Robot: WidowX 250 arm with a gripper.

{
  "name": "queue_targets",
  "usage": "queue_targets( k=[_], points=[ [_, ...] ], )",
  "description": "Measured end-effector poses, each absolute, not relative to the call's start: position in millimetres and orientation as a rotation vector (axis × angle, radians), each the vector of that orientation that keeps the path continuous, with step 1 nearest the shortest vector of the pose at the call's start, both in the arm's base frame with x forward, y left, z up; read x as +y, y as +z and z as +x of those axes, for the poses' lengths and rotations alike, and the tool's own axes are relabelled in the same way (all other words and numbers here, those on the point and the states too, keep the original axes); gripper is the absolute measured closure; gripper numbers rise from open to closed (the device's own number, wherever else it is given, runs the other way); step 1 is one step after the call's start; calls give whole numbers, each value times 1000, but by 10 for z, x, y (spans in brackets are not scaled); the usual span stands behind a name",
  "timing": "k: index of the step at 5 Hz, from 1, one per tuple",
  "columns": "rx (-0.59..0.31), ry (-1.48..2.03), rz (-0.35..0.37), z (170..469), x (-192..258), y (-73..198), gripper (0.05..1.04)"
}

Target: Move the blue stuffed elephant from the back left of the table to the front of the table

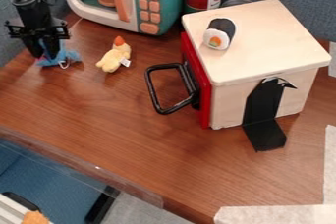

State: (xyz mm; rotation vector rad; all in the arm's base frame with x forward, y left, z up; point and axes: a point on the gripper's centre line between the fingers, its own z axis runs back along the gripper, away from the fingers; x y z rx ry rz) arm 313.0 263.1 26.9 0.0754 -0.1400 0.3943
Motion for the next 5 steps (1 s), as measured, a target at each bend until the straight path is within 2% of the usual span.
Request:
queue_targets(
  k=[1, 2, 3, 5],
  points=[
    [-166, 393, 86, 3149, 2571, 427, 899],
    [-225, 405, 76, 3154, 2261, 817, 955],
    [-242, 406, 40, 2972, 1890, 1034, 971],
    [-91, 370, -51, 2579, 1162, 613, 973]
  ],
)
